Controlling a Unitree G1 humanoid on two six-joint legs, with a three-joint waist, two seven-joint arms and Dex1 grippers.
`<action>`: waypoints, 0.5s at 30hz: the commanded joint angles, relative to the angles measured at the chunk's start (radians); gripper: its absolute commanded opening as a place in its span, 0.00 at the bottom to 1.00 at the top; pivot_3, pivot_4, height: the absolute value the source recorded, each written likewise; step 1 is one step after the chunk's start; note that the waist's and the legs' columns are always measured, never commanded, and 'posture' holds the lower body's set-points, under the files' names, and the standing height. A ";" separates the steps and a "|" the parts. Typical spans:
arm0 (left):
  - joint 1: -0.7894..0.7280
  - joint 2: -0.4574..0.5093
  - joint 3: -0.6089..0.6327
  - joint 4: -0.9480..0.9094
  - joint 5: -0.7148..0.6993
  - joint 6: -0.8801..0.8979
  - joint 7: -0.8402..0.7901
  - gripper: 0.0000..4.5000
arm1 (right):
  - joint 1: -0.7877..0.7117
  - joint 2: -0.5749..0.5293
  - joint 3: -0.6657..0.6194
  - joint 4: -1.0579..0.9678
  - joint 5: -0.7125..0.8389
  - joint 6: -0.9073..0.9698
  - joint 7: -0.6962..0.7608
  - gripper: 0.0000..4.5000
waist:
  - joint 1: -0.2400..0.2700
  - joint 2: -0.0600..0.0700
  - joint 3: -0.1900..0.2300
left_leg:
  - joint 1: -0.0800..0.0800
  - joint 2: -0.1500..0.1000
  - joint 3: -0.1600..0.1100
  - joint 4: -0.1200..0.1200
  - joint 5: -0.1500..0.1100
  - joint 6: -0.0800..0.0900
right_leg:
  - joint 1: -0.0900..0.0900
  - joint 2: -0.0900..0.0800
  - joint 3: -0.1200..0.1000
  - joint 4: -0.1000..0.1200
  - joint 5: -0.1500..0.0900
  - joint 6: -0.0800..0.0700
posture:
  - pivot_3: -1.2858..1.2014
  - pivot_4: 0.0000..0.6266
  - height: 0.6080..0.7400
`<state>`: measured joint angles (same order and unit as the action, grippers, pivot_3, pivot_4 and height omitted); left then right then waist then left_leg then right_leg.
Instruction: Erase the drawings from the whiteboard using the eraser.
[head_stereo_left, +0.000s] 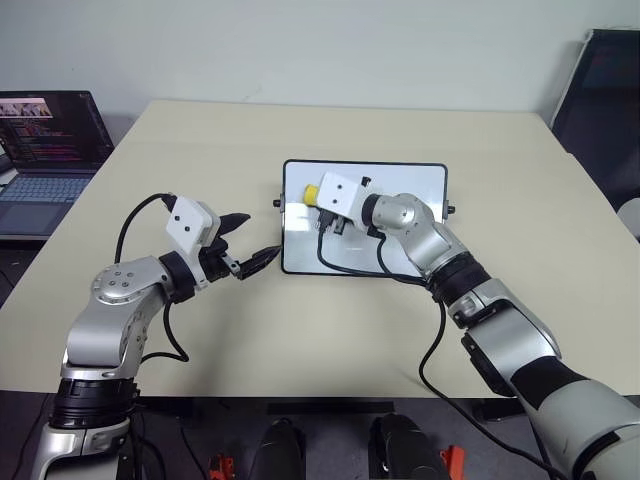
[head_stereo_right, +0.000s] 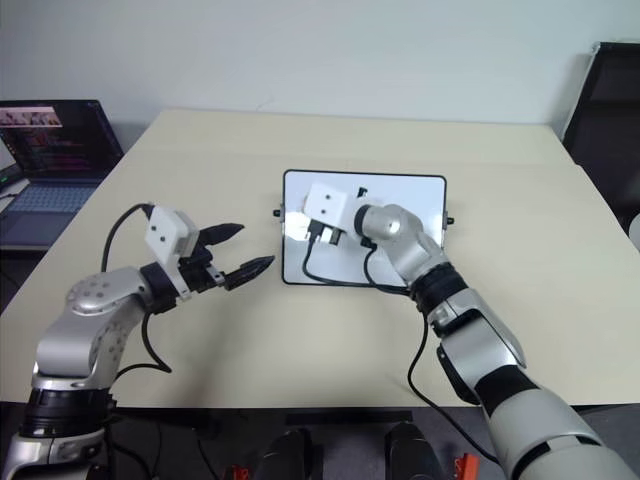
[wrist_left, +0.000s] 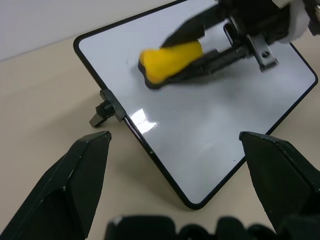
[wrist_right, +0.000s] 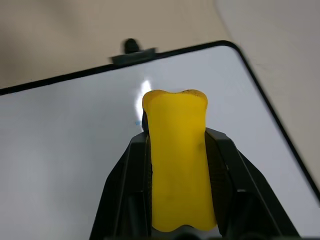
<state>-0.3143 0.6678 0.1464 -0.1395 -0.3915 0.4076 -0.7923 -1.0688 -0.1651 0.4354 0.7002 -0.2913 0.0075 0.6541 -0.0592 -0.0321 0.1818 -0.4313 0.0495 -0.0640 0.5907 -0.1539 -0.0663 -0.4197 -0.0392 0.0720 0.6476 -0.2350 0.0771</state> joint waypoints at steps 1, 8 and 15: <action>0.001 0.008 0.024 -0.028 -0.001 -0.022 0.005 1.00 | 0.005 -0.008 0.005 0.007 -0.027 0.009 -0.008 0.25 | 0.000 0.000 0.000 | 0.000 0.000 0.000 0.000 0.000 0.000 | 0.000 0.000 0.000 0.000 0.000 -0.001 | 0.52 0.24 1.00; 0.002 0.006 0.024 -0.025 -0.005 -0.026 0.000 1.00 | -0.085 -0.005 -0.045 0.121 -0.059 -0.049 -0.244 0.25 | 0.003 0.000 0.000 | 0.000 0.000 0.000 0.001 0.000 0.000 | 0.000 0.000 0.000 0.000 0.000 -0.008 | 0.52 0.24 1.00; -0.008 -0.001 0.016 -0.014 -0.010 -0.031 -0.011 1.00 | 0.039 -0.041 0.041 -0.010 -0.047 -0.055 0.020 0.25 | 0.001 0.000 0.000 | 0.000 0.000 -0.001 0.001 0.000 0.000 | 0.000 0.001 0.000 0.000 -0.001 -0.005 | 0.52 0.24 1.00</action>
<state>-0.3080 0.6649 0.1463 -0.1374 -0.3940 0.4021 -0.7979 -1.0700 -0.1932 0.4362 0.7183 -0.3314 -0.0571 0.5848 -0.0582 -0.0320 0.1818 -0.4311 0.0498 -0.0646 0.5920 -0.1537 -0.0663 -0.4192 -0.0387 0.0721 0.6480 -0.2366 0.0728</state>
